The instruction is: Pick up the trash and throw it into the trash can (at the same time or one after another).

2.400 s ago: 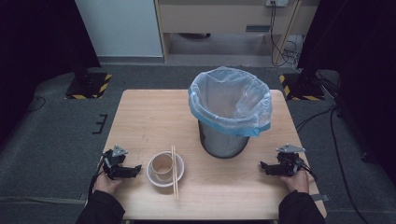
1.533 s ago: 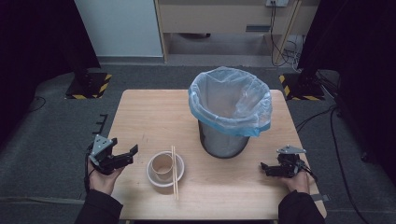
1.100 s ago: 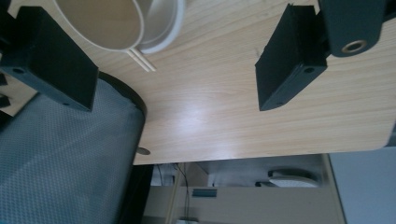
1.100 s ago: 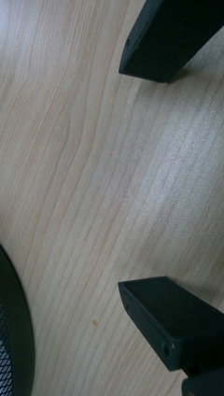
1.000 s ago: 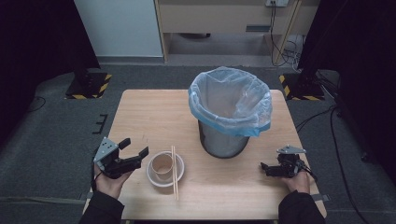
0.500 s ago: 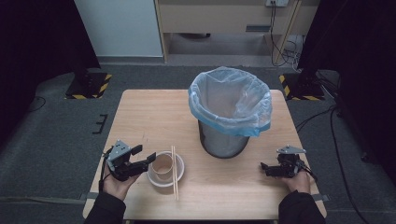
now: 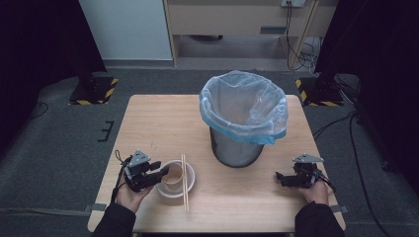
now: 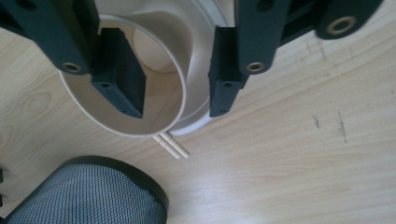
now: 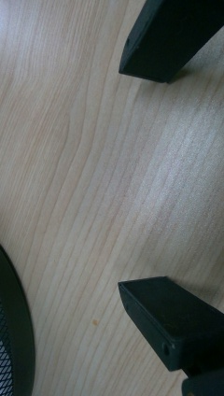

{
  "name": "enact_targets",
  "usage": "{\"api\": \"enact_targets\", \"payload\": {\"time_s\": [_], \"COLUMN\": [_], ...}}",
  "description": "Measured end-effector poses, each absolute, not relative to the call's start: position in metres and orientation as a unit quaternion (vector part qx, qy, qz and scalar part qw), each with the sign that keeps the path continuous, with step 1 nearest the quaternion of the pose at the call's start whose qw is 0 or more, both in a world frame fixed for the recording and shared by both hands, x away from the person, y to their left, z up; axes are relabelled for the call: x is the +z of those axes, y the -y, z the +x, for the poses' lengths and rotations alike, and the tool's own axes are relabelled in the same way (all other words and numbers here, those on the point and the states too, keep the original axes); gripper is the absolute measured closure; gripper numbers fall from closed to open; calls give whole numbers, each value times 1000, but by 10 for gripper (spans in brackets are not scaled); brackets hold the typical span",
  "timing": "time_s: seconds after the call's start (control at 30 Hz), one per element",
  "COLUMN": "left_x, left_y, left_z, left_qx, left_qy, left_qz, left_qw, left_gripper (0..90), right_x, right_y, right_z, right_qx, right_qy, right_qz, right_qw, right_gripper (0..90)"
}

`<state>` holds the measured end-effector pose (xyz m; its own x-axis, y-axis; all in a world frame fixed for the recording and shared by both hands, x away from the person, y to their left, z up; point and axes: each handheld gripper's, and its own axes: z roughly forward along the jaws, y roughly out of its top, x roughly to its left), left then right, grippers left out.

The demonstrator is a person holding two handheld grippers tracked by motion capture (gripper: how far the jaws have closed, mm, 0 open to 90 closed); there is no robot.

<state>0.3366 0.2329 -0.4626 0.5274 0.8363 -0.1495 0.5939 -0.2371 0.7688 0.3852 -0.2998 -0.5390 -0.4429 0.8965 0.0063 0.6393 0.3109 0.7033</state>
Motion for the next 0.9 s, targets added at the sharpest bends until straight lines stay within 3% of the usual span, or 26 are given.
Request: {"api": "enact_targets", "payload": {"time_s": [0.37, 0.9], "left_x": [-466, -446], "left_y": [-227, -234], "left_z": [344, 336], "left_qx": [128, 155], "left_qy": [-485, -480], "left_qz": [778, 752], "left_qw": [379, 424], "left_gripper": [823, 838], "right_x": [-539, -539], "right_y": [299, 299], "right_z": [385, 385], "right_qx": [325, 326], "right_qy": [-785, -785], "right_qz": [488, 488], "right_qw": [198, 198], "right_gripper": [4, 4]}}
